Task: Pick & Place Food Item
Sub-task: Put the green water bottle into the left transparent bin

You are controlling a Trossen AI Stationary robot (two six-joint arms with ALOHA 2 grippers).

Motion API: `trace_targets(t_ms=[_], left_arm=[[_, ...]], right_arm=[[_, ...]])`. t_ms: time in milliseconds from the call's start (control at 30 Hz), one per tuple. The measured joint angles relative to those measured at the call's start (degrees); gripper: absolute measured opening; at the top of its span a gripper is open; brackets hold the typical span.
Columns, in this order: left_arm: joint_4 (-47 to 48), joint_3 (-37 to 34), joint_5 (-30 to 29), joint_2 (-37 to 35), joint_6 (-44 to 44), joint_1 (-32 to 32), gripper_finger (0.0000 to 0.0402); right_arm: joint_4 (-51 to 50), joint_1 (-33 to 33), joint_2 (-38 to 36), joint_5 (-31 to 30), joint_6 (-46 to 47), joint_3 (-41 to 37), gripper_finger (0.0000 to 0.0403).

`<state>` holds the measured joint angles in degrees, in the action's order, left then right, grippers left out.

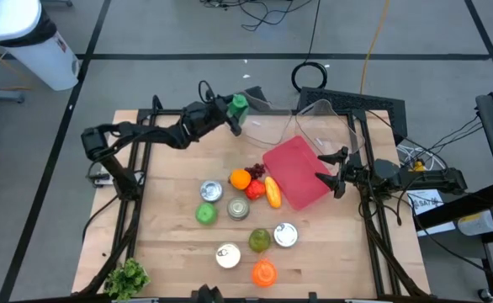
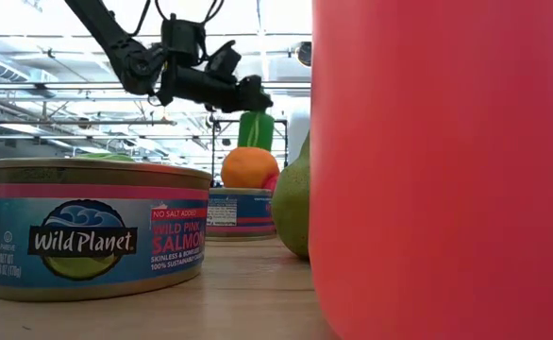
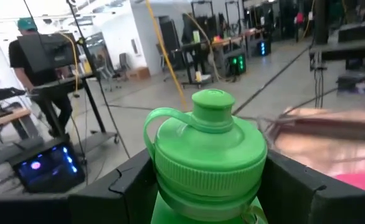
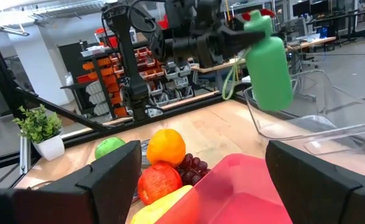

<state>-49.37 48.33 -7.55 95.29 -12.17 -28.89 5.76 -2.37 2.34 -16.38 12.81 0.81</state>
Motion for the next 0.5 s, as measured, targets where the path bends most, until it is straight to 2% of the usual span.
trace_targets(t_ms=[500], left_arm=[[1.9,0.0,-1.4,-0.5,16.6,5.4,0.0234]], right_arm=[[0.0,0.0,0.0,0.0,0.0,0.0,0.0327]])
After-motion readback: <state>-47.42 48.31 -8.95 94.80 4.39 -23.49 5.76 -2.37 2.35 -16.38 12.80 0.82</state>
